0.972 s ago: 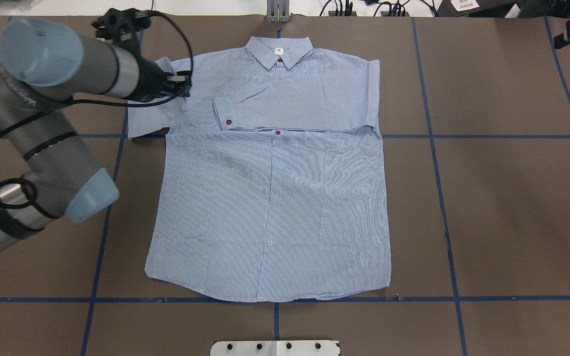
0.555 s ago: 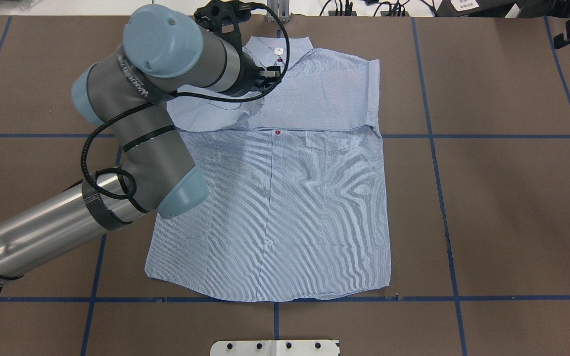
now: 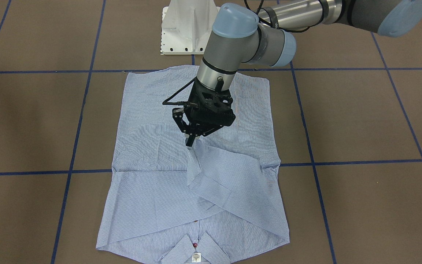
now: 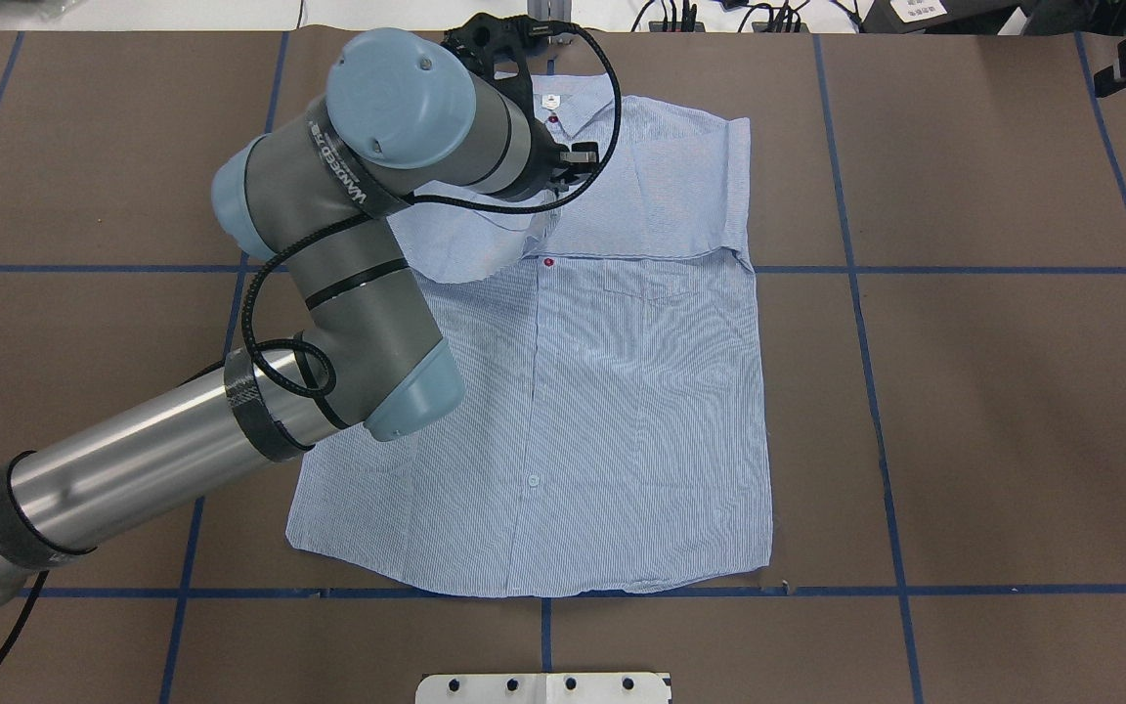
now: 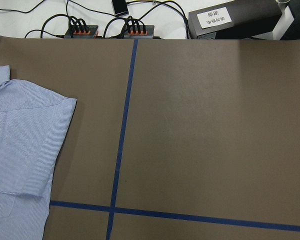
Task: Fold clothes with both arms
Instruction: 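Carry the grasped sleeve across the shirt front with the left gripper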
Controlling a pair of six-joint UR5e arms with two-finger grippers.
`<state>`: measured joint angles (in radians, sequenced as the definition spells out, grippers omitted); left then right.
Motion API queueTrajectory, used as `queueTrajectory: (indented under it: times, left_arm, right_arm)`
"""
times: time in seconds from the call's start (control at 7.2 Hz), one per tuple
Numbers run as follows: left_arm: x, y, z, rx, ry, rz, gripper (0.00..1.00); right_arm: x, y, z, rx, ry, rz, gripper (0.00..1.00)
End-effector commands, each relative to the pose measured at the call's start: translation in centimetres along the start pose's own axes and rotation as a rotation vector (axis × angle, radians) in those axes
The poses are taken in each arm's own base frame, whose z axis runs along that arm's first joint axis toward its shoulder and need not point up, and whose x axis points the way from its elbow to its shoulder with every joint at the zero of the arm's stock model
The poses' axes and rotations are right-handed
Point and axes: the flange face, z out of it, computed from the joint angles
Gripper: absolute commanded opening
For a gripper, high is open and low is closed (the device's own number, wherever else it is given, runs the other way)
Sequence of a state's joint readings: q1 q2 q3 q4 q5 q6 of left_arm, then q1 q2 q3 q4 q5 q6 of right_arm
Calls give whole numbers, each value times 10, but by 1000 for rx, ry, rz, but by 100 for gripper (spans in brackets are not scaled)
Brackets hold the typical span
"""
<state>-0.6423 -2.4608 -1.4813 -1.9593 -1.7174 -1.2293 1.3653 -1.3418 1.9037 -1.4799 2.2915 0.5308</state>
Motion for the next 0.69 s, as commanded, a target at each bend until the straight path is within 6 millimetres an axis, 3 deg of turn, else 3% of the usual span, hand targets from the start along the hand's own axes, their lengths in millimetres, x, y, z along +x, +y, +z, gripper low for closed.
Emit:
queueTrajectory:
  times: [0.0, 0.28, 0.56]
  left_arm:
    - [10, 25, 14, 33, -17, 14, 100]
    - [17, 29, 9, 34, -5, 114, 100]
    - [10, 36, -16, 4, 36, 201, 100]
  right_arm:
    - [0, -1, 1, 0, 1, 1, 100]
    - [-2, -1, -1, 4, -1, 0, 100]
    - [-6, -1, -5, 13, -4, 40, 100]
